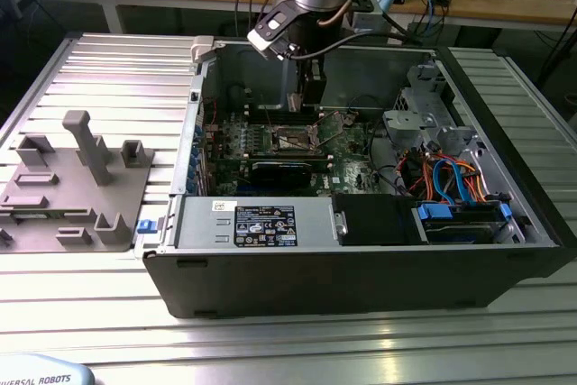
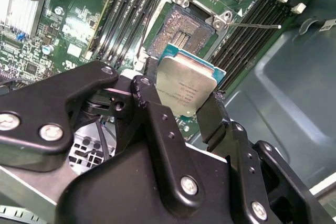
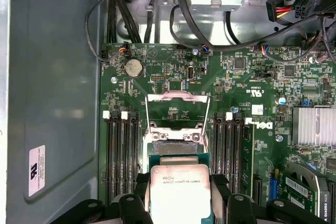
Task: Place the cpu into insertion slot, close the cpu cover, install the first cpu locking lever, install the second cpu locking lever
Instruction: 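Place the cpu into insertion slot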
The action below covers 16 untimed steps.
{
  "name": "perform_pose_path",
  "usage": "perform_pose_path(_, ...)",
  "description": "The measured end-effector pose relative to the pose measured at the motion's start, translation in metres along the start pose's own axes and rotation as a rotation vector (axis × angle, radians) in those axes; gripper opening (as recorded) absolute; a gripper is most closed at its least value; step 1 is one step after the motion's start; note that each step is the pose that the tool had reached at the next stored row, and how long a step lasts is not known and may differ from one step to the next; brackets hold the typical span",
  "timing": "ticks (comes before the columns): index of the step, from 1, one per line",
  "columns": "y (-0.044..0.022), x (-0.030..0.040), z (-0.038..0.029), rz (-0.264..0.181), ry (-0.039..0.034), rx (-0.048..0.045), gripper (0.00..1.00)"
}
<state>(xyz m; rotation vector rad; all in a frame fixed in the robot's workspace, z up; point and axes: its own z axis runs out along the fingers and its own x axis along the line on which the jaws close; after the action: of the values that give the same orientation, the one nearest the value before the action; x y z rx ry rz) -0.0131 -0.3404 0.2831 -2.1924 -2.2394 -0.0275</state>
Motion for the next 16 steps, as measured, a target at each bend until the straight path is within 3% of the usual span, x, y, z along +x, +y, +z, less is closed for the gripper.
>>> perform_pose_path(16, -0.0004, -0.0002, 0.0089, 0.0, -0.0001, 0.0, 0.55)
